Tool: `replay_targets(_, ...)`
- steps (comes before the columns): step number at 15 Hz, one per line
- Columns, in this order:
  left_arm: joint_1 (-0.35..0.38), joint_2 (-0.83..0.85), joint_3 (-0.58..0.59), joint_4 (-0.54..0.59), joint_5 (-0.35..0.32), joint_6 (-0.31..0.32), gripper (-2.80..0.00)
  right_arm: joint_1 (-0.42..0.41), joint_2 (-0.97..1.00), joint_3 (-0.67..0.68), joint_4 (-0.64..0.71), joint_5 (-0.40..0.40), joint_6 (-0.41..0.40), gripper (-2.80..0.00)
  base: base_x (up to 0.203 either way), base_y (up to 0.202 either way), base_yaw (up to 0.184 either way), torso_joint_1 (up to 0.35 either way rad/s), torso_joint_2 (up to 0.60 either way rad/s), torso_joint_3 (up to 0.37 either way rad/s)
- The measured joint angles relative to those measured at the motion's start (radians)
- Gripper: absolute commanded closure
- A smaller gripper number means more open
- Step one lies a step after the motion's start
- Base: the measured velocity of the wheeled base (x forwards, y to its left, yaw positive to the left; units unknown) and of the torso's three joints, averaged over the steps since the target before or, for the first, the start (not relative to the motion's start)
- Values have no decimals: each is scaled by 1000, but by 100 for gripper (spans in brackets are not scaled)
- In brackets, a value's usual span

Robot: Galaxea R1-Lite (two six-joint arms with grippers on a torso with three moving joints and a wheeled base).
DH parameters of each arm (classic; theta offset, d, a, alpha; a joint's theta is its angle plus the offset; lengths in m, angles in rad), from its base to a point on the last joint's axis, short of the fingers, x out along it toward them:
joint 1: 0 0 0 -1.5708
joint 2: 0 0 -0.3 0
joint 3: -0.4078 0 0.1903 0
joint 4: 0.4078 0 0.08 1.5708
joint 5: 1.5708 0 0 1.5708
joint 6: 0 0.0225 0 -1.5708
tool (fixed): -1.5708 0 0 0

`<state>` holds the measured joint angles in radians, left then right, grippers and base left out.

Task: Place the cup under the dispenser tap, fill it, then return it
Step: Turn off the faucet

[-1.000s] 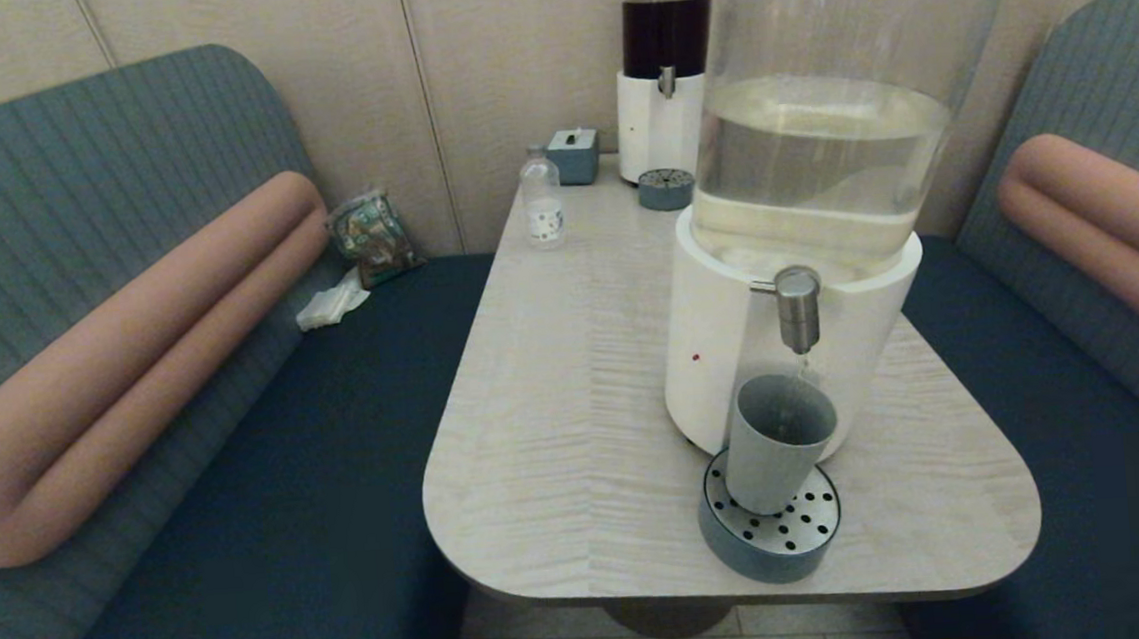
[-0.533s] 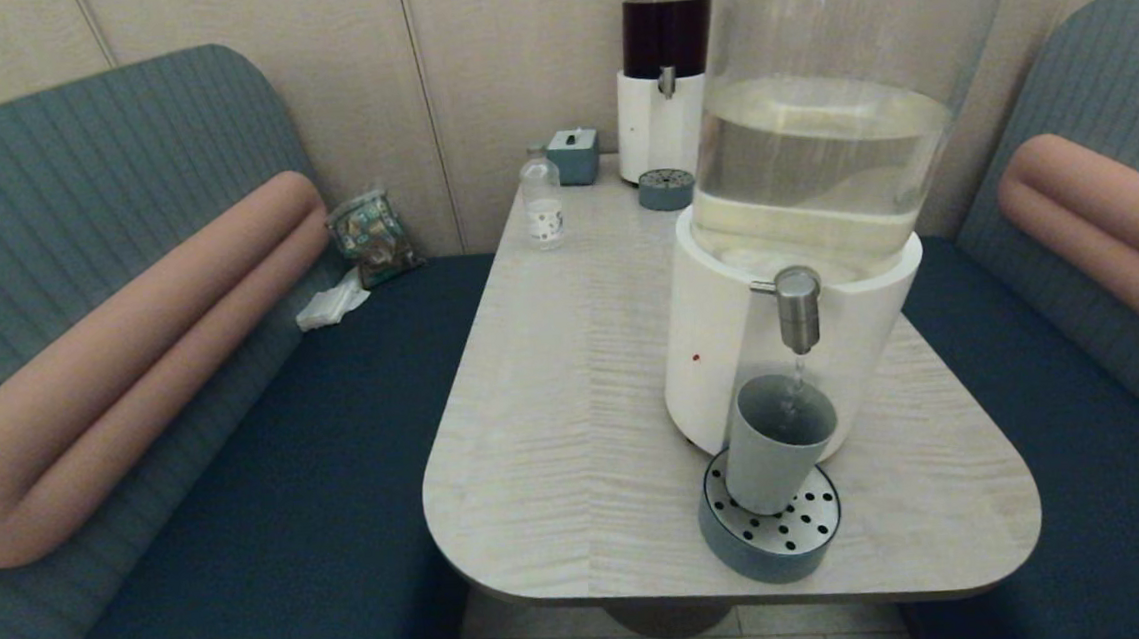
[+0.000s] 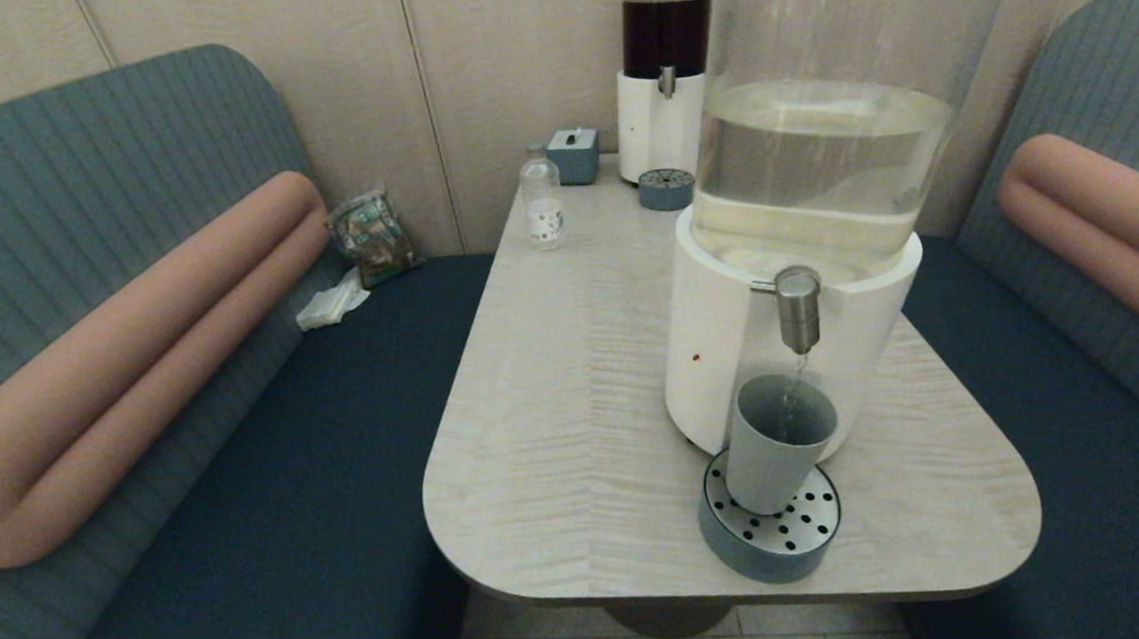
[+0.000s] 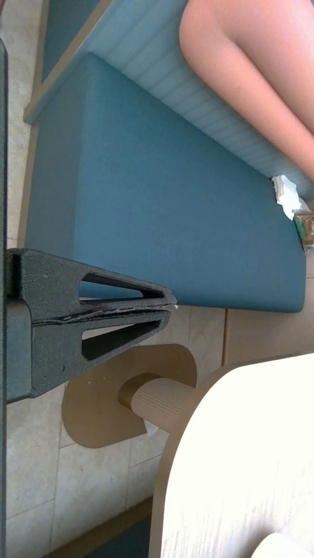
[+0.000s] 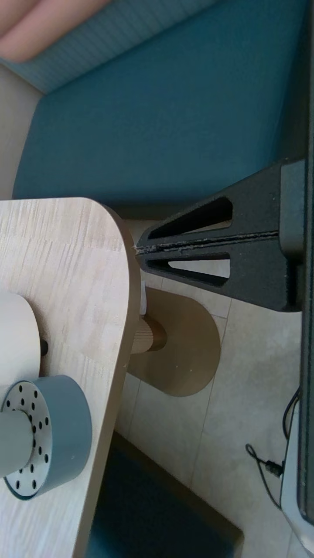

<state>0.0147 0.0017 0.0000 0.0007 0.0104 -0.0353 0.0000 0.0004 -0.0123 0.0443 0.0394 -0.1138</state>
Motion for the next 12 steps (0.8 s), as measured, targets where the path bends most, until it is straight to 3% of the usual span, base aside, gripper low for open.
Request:
replay_targets(8,0,0,0,2,-4,18,0,0,0,3,-4,3,8,0,0,0,0,0,0,0)
replay_targets(12,-1,4,-40,-9,-8,-26,0,0,0,3,-4,3,8,0,0,0,0,0,0,0)
